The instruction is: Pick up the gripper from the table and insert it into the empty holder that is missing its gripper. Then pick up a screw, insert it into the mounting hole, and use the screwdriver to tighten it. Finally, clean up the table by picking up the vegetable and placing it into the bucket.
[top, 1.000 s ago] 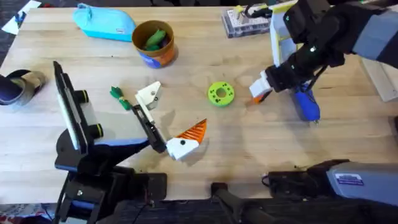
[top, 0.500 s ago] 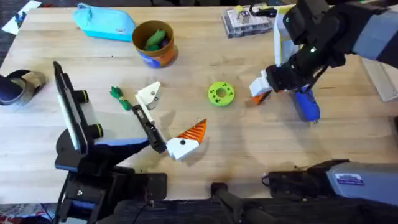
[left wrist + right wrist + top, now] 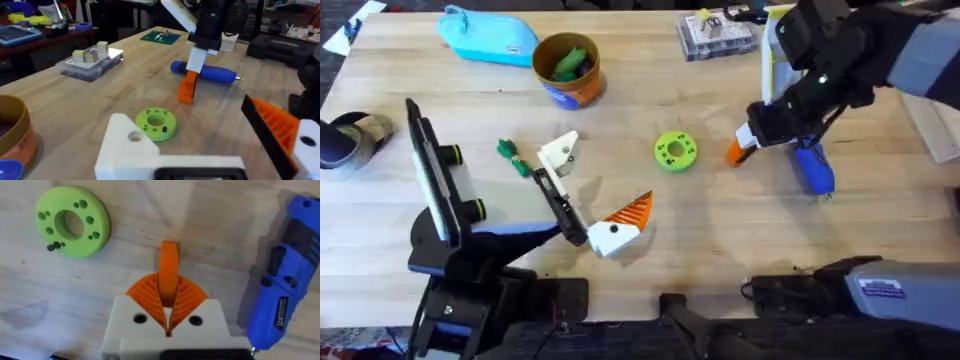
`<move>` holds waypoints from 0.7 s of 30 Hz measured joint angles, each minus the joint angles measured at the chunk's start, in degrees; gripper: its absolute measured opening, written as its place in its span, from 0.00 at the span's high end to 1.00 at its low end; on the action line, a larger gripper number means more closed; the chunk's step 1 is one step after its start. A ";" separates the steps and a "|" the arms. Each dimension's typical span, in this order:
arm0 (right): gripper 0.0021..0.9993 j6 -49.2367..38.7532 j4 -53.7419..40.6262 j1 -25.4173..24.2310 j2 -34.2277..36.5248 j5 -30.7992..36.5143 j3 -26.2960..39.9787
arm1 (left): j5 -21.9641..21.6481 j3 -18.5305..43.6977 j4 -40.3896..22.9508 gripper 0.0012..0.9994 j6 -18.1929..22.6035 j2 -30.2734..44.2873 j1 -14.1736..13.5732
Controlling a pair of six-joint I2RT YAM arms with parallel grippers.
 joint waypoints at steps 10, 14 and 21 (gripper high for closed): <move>0.99 0.02 -3.32 0.00 -5.69 -3.82 1.78 | 0.00 0.00 0.01 0.01 0.00 0.02 0.00; 0.99 0.02 -2.36 0.00 -12.19 -9.48 3.09 | 0.00 0.00 0.00 0.01 0.00 0.02 0.00; 0.99 0.20 3.62 0.00 -15.84 -25.24 3.41 | 0.00 0.00 0.01 0.01 0.00 0.02 0.00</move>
